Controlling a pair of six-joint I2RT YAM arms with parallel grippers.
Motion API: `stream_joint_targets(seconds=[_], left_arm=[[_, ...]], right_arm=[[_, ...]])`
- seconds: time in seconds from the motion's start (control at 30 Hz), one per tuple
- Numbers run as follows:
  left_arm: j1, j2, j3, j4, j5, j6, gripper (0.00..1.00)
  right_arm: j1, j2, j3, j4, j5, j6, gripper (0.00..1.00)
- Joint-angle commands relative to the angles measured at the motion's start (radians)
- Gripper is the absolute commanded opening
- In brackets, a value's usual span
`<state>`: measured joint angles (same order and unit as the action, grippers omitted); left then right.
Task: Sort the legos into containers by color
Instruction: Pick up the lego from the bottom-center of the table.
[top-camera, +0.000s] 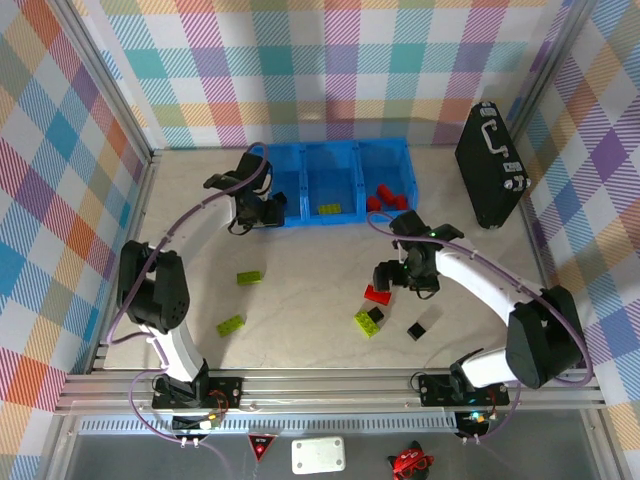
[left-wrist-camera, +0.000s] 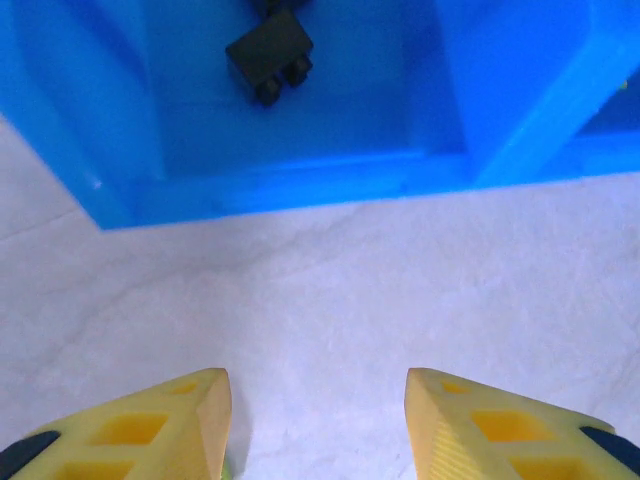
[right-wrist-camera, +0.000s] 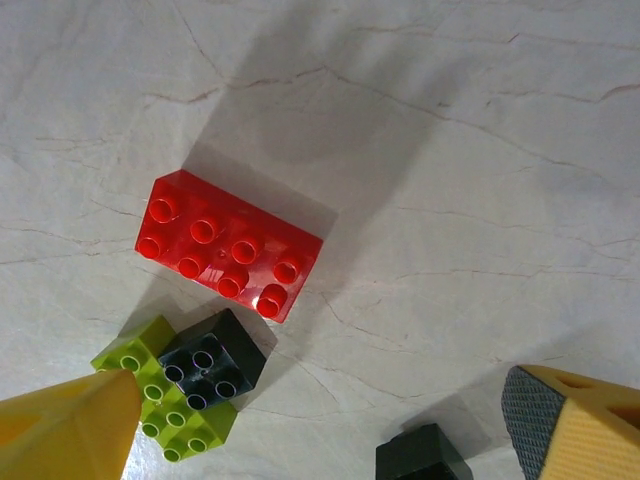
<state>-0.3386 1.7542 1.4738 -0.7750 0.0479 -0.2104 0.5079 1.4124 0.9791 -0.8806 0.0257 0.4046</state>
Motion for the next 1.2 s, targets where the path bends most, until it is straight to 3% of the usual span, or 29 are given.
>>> stream_joint_targets(seconds=[0.0,0.17,0.43,0.53,0.77,1.17], left_arm=[[0.006,-0.065,-0.022,-0.088,0.027,0.074,0.5],[0.006,-0.135,-0.058,-0.145,0.008,0.129,0.51],[0.004,-0.241,-0.166,-0.119,-0.089,0.178,0.52],[0.004,-0.265,-0.226,-0.07,-0.106,0.196,0.51],[0.004,-0.33,-0.286,0.042,0.022,0.21,0.51],[0.006,-0.39,-0.318,0.095,0.099,0.218,0.51]], right_arm=[[0.023,0.033,0.044,0.01,0.005,0.108,0.94],[0.032,0.044,0.021,0.108,-0.074,0.32,0.95],[0.061,0.137,0.117,-0.103,0.102,0.688,0.96],[0.081,0.189,0.158,-0.122,0.097,0.681,0.96],[0.144,0.285,0.207,-0.077,0.056,0.655,0.95],[0.158,0.336,0.138,0.064,0.002,0.561,0.92]])
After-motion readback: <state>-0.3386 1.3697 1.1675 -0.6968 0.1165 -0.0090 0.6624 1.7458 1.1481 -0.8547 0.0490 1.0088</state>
